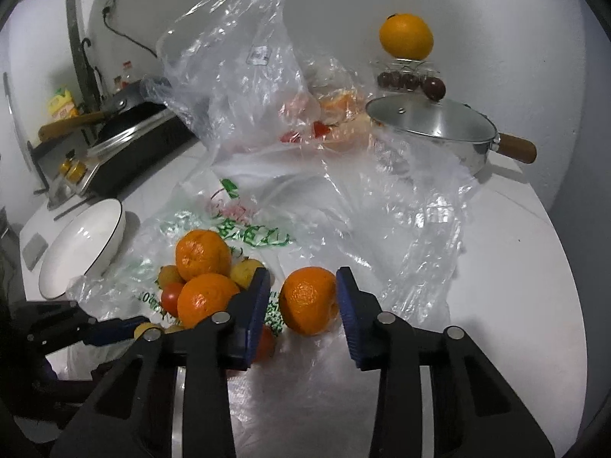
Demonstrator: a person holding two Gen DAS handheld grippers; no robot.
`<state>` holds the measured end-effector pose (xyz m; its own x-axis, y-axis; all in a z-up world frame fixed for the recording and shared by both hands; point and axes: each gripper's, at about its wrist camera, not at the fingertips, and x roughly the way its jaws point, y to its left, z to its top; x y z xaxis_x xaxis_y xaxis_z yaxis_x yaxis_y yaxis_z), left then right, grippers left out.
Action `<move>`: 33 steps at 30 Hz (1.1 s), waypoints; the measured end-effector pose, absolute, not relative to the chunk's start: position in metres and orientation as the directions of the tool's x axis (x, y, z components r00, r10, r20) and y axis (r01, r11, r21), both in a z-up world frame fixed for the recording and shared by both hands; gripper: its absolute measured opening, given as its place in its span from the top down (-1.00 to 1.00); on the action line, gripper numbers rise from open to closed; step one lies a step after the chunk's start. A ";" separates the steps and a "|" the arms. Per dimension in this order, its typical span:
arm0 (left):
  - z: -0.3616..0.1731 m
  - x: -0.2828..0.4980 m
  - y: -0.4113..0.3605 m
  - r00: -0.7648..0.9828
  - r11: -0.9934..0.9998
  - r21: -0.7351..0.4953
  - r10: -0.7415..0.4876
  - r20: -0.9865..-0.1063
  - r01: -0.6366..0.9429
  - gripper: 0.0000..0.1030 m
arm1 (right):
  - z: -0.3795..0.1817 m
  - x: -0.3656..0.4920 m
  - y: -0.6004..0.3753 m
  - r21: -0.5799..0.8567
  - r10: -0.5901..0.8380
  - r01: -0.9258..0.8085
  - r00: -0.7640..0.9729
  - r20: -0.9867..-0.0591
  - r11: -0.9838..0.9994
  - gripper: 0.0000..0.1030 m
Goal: Organize fruits
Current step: 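Move both tools down into the plastic bag toward the fruit pile, then grasp a small yellow fruit with the left tool while the right tool grasps a tangerine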
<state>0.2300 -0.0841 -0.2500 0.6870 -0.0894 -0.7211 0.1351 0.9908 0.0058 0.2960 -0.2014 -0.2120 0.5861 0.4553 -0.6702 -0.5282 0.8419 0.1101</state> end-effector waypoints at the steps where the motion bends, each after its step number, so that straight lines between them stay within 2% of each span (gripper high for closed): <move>1: -0.249 0.229 -0.084 0.688 0.991 0.002 -0.093 -0.719 0.135 0.51 | -0.213 0.297 -0.201 0.107 0.449 -0.524 0.586 -0.674 0.845 0.27; 7: -0.243 0.224 -0.080 0.702 0.991 -0.008 -0.103 -0.705 0.137 0.51 | -0.220 0.302 -0.197 0.088 0.404 -0.502 0.568 -0.716 0.861 0.27; 12: -0.233 0.218 -0.076 0.720 0.991 -0.009 -0.103 -0.687 0.133 0.51 | -0.218 0.299 -0.196 0.074 0.397 -0.502 0.576 -0.714 0.861 0.26; 33: -0.193 0.185 -0.032 0.789 0.994 -0.009 -0.089 -0.608 0.105 0.51 | -0.157 0.246 -0.173 0.057 0.445 -0.527 0.649 -0.617 0.848 0.26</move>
<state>0.1853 -0.0323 -0.1928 0.7889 -0.0886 -0.6081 0.1048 0.9945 -0.0089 0.2462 -0.1732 -0.1575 0.6490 0.4447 -0.6173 -0.5266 0.8482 0.0574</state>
